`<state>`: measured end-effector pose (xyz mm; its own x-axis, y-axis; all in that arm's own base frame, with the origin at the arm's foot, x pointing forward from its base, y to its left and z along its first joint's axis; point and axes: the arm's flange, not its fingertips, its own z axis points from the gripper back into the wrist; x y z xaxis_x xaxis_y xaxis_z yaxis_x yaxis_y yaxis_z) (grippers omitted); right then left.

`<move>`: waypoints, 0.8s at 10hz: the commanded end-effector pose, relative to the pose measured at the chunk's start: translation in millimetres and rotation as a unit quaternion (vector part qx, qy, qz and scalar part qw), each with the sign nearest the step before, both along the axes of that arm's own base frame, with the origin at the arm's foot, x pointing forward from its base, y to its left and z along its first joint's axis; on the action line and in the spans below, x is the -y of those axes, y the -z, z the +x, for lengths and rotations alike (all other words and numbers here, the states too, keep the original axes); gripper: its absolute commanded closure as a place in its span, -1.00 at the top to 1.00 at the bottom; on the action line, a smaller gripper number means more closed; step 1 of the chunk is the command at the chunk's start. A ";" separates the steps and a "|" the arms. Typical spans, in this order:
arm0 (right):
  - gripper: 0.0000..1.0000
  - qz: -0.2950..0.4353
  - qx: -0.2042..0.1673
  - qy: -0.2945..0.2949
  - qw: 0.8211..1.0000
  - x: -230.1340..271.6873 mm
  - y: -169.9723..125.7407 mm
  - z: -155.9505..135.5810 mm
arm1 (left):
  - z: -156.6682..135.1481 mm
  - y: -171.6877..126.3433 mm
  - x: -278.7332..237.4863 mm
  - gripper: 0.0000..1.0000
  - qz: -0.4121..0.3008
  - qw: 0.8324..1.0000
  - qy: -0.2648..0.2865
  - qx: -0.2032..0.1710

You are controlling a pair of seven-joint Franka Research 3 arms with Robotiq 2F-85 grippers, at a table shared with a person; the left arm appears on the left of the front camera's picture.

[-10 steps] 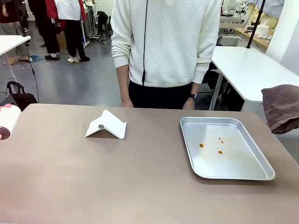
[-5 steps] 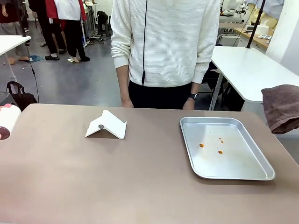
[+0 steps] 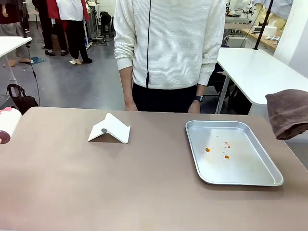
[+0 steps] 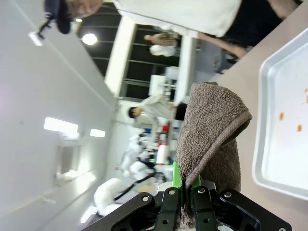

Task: Clean the surface of the table.
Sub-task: Clean the area not pointed to by the person.

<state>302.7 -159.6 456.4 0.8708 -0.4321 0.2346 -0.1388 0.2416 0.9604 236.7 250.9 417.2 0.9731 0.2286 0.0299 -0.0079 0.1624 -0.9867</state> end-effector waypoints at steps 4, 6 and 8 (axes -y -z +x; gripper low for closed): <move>-0.86 -0.338 -0.097 0.043 0.935 -49.0 -24.2 89.2 | 0.8 -4.7 0.9 -0.56 -0.006 1.000 -0.007 -0.003; -0.86 -0.425 -0.115 0.003 0.898 -62.3 -8.8 118.1 | 0.8 -4.7 0.9 -0.56 -0.006 1.000 -0.007 -0.003; -0.86 -0.464 -0.146 0.017 0.874 -62.7 10.1 132.6 | 0.8 -4.7 0.9 -0.56 -0.006 1.000 -0.007 -0.003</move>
<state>425.0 -90.5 440.1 0.9397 -0.1753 0.2938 0.0526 0.9226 0.3822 236.7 250.9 417.3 0.9731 0.2287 0.0296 -0.0082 0.1626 -0.9867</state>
